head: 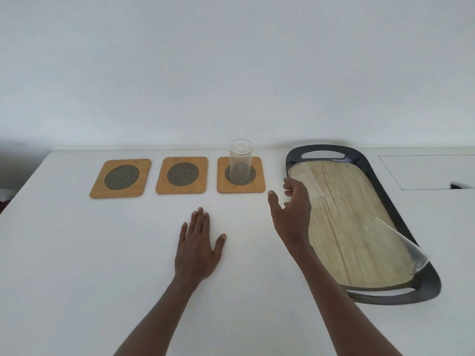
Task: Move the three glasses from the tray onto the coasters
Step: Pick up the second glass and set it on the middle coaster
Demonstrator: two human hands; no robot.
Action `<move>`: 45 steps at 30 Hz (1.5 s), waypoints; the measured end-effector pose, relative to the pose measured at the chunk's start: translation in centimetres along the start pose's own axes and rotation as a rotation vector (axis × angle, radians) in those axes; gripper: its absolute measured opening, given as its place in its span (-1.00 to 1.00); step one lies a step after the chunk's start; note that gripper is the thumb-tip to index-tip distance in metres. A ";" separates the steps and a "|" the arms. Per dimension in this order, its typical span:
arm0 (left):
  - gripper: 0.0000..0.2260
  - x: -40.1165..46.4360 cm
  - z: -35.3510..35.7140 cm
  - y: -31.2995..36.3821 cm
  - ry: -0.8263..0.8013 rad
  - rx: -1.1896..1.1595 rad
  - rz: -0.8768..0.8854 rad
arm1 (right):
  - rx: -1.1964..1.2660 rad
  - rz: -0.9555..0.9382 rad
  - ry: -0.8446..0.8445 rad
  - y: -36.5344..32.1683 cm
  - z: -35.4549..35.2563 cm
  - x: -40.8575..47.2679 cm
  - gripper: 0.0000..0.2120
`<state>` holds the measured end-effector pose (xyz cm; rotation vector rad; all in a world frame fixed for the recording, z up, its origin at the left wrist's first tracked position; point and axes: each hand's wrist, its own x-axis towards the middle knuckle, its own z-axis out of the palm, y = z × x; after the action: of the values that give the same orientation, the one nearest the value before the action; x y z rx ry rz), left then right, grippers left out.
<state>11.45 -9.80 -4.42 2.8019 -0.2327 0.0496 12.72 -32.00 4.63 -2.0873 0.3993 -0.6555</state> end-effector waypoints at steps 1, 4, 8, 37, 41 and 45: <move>-0.32 0.0 0.0 0.0 0.003 0.001 0.000 | -0.018 -0.004 0.014 0.4 -0.8 -0.2 -0.62; -0.33 -0.1 -0.1 0.1 -0.004 -0.005 0.003 | -0.059 0.007 0.048 1.6 -3.2 -0.4 -0.67; -0.34 -0.3 -0.3 0.4 -0.027 -0.024 -0.005 | -0.103 0.049 0.055 3.1 -5.9 -0.2 -0.68; -0.31 -4.8 1.4 7.2 -0.015 -0.070 0.018 | -0.247 0.275 -0.156 7.0 -5.9 5.2 -0.20; -0.31 -4.8 1.5 7.2 -0.005 -0.073 0.016 | -0.276 0.277 -0.185 7.3 -5.0 6.4 -0.18; -0.31 -4.6 1.7 7.2 -0.001 -0.071 0.012 | -0.271 0.269 -0.198 7.4 -4.0 6.4 -0.21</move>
<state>5.69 -16.34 -4.05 2.7303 -0.2472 0.0426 15.28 -41.97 2.31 -2.2725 0.6705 -0.2439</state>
